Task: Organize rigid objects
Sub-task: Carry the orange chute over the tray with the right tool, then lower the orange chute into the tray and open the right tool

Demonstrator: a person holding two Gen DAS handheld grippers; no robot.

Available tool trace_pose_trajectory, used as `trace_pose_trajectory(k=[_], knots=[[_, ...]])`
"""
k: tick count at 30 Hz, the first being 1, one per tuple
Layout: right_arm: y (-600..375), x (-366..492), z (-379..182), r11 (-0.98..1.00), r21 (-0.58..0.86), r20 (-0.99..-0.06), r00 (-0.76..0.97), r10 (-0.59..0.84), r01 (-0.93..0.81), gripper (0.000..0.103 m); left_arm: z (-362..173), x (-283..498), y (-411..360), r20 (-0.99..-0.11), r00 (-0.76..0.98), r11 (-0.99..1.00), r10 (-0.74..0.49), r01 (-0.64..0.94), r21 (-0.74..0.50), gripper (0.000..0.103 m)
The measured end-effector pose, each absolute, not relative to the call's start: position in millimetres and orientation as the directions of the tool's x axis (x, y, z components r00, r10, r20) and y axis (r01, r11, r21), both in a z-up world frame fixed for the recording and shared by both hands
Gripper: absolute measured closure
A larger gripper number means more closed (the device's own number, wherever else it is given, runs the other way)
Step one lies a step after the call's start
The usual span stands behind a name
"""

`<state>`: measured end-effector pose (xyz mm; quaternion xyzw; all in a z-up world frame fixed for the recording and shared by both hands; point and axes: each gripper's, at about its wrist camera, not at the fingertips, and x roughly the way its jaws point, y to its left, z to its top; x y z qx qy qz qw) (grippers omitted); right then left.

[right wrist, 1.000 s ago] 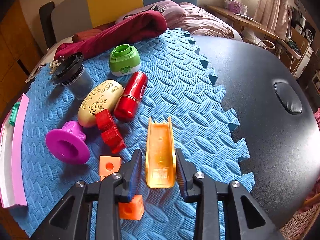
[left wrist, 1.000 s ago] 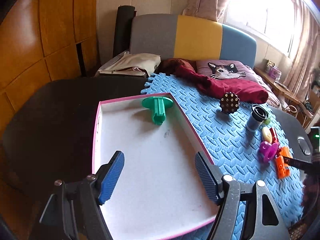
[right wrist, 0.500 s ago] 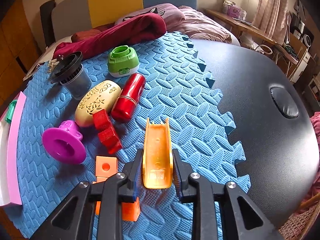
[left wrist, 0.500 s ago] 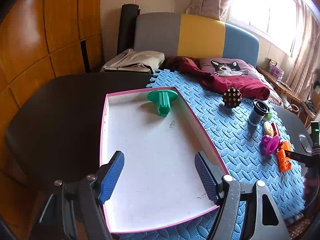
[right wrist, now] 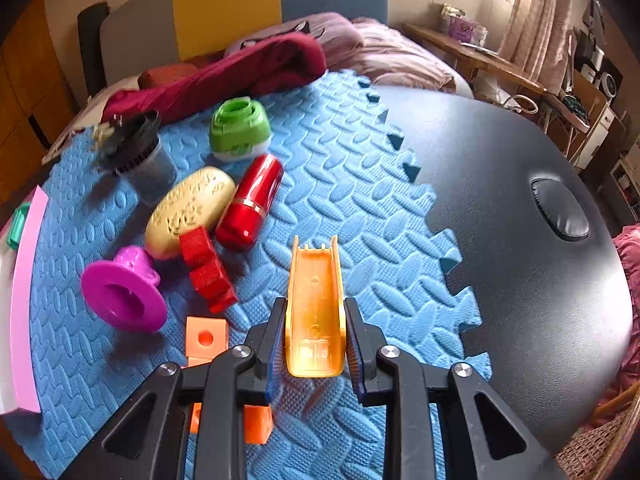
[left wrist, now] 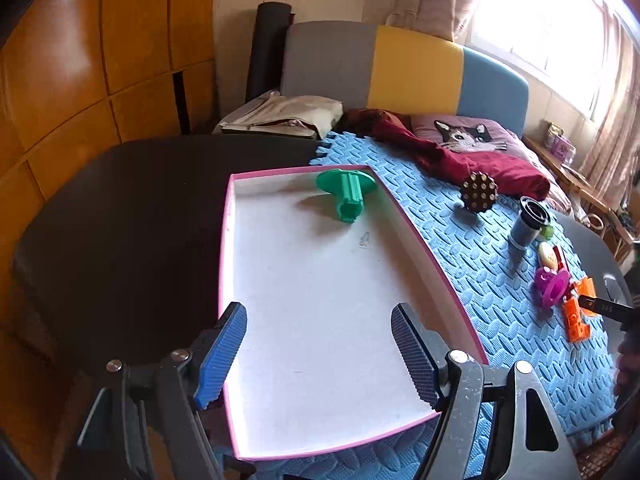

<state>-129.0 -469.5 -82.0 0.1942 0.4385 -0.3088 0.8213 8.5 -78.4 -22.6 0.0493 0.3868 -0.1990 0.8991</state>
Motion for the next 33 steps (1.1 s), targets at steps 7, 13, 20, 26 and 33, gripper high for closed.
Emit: trace_pose_trajectory(k=[7,13,20,26,33], knots=[[-450,-134,-59,0.778,0.1,-0.776,0.538,-0.33,0.62,0.077,-22,17,-53,-0.712,0.635,0.934,-0.299,0.346,-0.084,0.028],[-403,-121,-31,0.845,0.162,-0.731,0.637,-0.245,0.51,0.077,-23,23,-35,-0.714,0.642,0.947,-0.28,0.305,-0.098,0.028],[-302,-52,-14,0.959,0.181,-0.721,0.693,-0.021,0.218,0.077,-18,25,-18,-0.699,0.666,0.958,-0.261,0.265,-0.106,0.028],[-228,2,-21,0.972,0.229,-0.73,0.668,0.142,0.044,0.077,-24,30,-7,-0.712,0.66,0.965,-0.24,0.239,-0.103,0.028],[-192,49,-41,0.984,0.178,-0.763,0.63,0.146,-0.012,0.077,-31,37,4,-0.723,0.655,0.973,-0.219,0.204,-0.11,0.028]])
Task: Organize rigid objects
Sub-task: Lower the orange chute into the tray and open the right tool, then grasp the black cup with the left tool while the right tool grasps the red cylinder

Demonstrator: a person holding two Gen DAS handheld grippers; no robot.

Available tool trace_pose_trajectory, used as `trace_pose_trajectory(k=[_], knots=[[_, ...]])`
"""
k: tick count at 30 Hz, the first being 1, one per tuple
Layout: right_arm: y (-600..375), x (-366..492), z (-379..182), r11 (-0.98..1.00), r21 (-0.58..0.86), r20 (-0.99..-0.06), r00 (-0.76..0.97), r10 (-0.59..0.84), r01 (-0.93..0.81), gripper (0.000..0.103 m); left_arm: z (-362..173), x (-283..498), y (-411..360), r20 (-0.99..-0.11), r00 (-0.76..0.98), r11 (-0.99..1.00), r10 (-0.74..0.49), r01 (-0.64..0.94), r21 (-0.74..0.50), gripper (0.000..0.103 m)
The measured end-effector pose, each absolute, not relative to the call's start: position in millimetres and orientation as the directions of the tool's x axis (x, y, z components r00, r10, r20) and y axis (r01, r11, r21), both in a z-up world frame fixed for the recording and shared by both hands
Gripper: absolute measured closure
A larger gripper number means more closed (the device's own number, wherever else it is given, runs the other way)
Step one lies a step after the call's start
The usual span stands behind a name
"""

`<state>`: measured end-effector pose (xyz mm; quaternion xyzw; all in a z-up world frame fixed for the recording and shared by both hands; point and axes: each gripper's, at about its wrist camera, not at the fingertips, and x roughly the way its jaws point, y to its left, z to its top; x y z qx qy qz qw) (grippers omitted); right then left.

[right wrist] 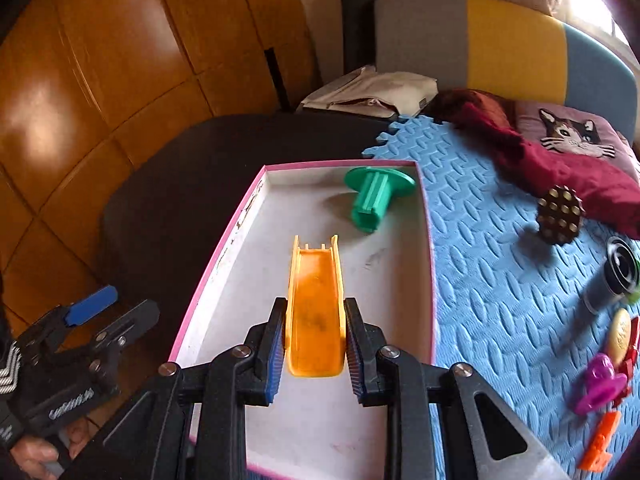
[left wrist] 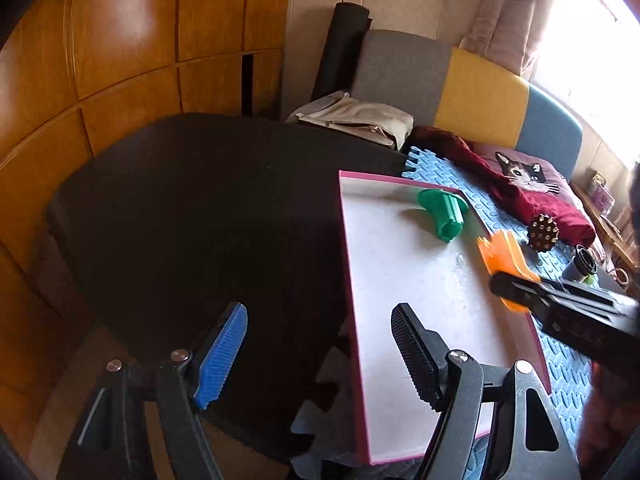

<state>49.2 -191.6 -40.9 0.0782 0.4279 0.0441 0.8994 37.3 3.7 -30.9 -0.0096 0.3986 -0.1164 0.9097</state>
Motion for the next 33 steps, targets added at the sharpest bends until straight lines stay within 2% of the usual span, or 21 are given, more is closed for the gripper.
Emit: trace_pose_trajectory(k=[9,11,12,15,17,20,23,26,30,33], knots=[[-206,94,-69,0.991,0.118,-0.808,0.586,0.06,0.061,0.077,-39,41,4,-0.738,0.637,0.972,-0.222,0.206,-0.115,0.028],[-214,97,-75,0.987,0.138,-0.82,0.569,0.064,0.088,0.074,-40,41,3,-0.741,0.633,0.971,-0.225,0.211,-0.114,0.028],[-218,95,-75,0.982,0.162,-0.818,0.57,0.079,0.096,0.069,-40,42,2,-0.741,0.633,0.971,-0.224,0.212,-0.113,0.028],[-228,80,-66,0.973,0.204,-0.783,0.615,0.094,0.111,0.056,-41,43,0,-0.743,0.632,0.971,-0.222,0.21,-0.111,0.026],[-234,67,-60,0.968,0.225,-0.759,0.643,0.101,0.113,0.053,-41,42,0,-0.741,0.636,0.972,-0.218,0.207,-0.108,0.02],[-238,47,-48,0.967,0.218,-0.725,0.685,0.071,0.129,0.039,-40,40,-4,-0.737,0.641,0.972,-0.217,0.215,-0.099,0.019],[-239,27,-29,0.978,0.124,-0.677,0.735,-0.039,0.165,0.035,-37,38,-8,-0.73,0.651,0.972,-0.207,0.222,-0.078,0.017],[-241,3,-7,0.977,0.059,-0.586,0.8,-0.132,0.204,0.033,-33,35,-12,-0.719,0.668,0.973,-0.191,0.225,-0.05,0.013],[-259,-26,12,0.952,0.089,-0.485,0.848,-0.214,0.292,0.021,-25,28,-17,-0.699,0.688,0.97,-0.196,0.24,-0.035,0.01],[-277,-32,18,0.937,0.127,-0.497,0.838,-0.224,0.326,0.021,-19,23,-22,-0.686,0.694,0.963,-0.216,0.266,-0.035,0.008]])
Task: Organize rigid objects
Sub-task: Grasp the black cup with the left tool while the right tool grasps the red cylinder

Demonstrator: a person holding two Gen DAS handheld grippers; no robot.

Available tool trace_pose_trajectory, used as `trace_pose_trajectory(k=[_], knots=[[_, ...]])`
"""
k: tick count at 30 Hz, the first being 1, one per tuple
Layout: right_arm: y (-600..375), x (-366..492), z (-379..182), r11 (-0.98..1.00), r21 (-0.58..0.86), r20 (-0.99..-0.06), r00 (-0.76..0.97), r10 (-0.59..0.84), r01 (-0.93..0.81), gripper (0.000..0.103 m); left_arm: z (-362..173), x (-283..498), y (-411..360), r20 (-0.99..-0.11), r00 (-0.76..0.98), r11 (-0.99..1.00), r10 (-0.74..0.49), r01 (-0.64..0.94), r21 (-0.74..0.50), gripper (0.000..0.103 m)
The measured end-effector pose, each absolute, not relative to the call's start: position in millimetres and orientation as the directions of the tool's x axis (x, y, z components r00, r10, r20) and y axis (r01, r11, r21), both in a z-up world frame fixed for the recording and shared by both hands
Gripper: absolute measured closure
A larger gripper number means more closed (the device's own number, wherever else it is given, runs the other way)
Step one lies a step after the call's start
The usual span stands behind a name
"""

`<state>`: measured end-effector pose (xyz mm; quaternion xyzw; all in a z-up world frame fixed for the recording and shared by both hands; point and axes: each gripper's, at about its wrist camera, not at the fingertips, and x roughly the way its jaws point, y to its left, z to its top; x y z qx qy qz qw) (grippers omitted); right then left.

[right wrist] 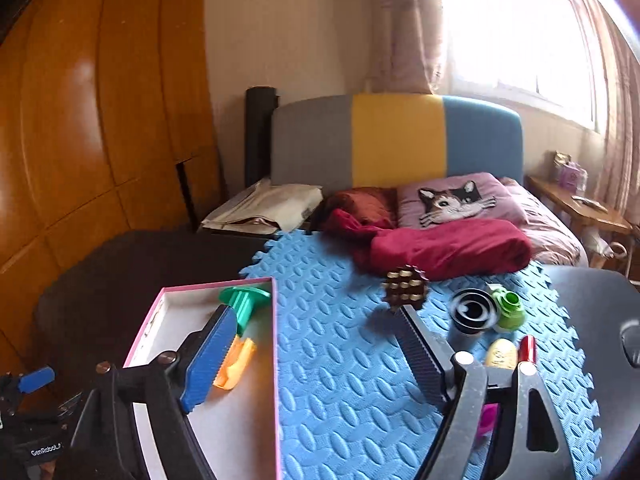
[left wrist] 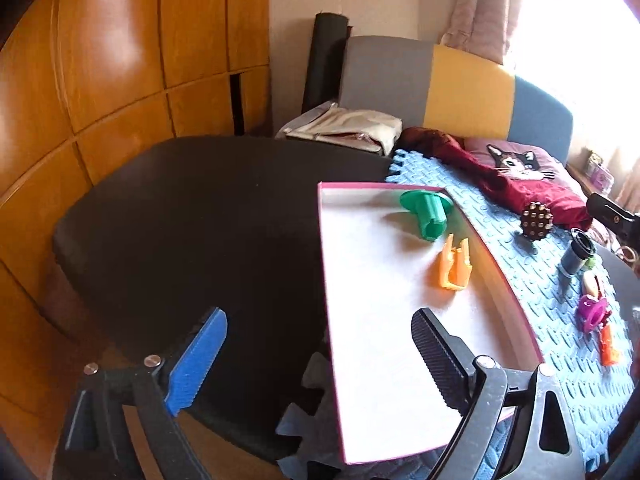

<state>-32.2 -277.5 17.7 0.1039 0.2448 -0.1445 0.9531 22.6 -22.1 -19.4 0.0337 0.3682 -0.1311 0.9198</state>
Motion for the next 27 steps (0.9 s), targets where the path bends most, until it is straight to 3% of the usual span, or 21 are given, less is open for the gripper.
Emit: trace_pose_trajectory(k=[12,21,27], knots=[[-424,-75,15,0.79,0.173,-0.58,0.709,-0.401,0.588,0.021,-1,11,-60,-0.676,0.659,0.911,-0.329,0.41,-0.043,0.004],[-536,-104,-56,0.629,0.321,-0.737,0.604,-0.304,0.708,0.014,13,4,-119,-0.679,0.612,0.849,-0.404,0.527,-0.03,0.004],[-550,-120,-51,0.577,0.43,-0.702,0.659,-0.269,0.694,0.013,13,5,-176,-0.71,0.541,0.795,-0.45,0.605,-0.042,0.004]])
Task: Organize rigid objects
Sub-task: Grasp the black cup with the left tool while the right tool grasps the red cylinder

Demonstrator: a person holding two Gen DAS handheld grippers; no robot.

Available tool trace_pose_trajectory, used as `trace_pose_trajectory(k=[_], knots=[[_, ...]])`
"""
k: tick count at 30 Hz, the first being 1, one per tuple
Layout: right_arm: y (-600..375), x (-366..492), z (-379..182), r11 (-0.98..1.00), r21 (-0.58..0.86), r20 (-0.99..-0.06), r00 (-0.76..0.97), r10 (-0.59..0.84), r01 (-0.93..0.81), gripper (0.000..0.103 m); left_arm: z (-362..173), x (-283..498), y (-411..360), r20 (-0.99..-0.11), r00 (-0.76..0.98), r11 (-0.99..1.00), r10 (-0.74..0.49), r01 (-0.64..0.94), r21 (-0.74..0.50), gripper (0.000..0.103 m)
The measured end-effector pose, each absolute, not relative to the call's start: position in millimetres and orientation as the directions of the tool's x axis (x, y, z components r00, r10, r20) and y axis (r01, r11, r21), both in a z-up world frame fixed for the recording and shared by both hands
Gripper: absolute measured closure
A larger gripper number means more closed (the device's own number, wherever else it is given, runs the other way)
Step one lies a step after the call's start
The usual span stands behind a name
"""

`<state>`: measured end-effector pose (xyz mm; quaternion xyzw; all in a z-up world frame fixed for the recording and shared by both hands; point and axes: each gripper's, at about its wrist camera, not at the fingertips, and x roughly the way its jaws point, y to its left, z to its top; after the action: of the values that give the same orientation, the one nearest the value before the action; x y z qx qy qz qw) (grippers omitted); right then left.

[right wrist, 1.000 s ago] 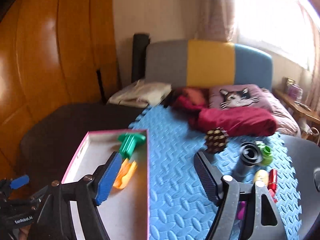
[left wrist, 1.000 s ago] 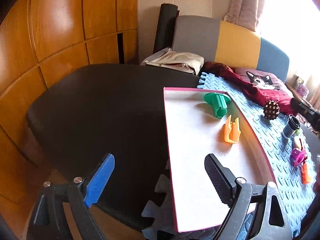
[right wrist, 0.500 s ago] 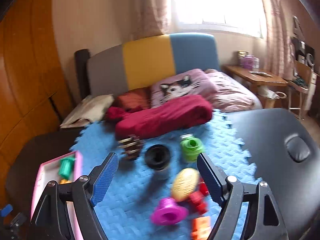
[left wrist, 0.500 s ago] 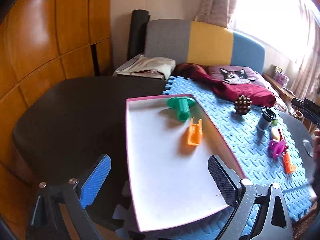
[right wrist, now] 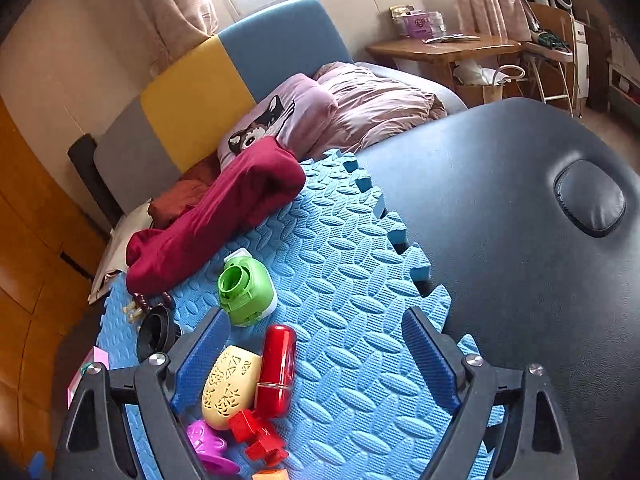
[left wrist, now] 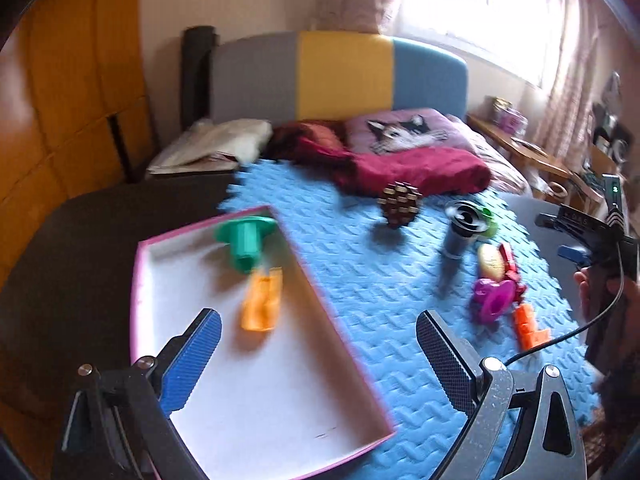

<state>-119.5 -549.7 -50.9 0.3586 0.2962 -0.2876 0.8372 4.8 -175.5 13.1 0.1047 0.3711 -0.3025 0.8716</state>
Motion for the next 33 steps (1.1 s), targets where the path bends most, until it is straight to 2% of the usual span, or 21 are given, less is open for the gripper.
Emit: trace_pose_trajectory(k=[15,19,23,33], knots=[[-563,-127,-56,0.494,0.461,-0.729,0.632,-0.262,0.737,0.013,-8,33,-298,-0.801,0.298,0.71,-0.52,0.672,-0.211,0.003],[-566,-130,-57,0.47,0.474,-0.732,0.63,-0.26,0.745,0.013,-10,40,-323,-0.799,0.335,0.728,-0.499,0.662,-0.177,0.003],[-569,-133,-59,0.449,0.498,-0.73,0.638,-0.245,0.742,0.013,-15,48,-346,-0.808,0.286,0.712,-0.515,0.667,-0.218,0.003],[-567,-133,-56,0.46,0.503,-0.72,0.649,-0.245,0.732,0.013,-26,57,-397,-0.823,0.27,0.687,-0.5,0.702,-0.188,0.003]])
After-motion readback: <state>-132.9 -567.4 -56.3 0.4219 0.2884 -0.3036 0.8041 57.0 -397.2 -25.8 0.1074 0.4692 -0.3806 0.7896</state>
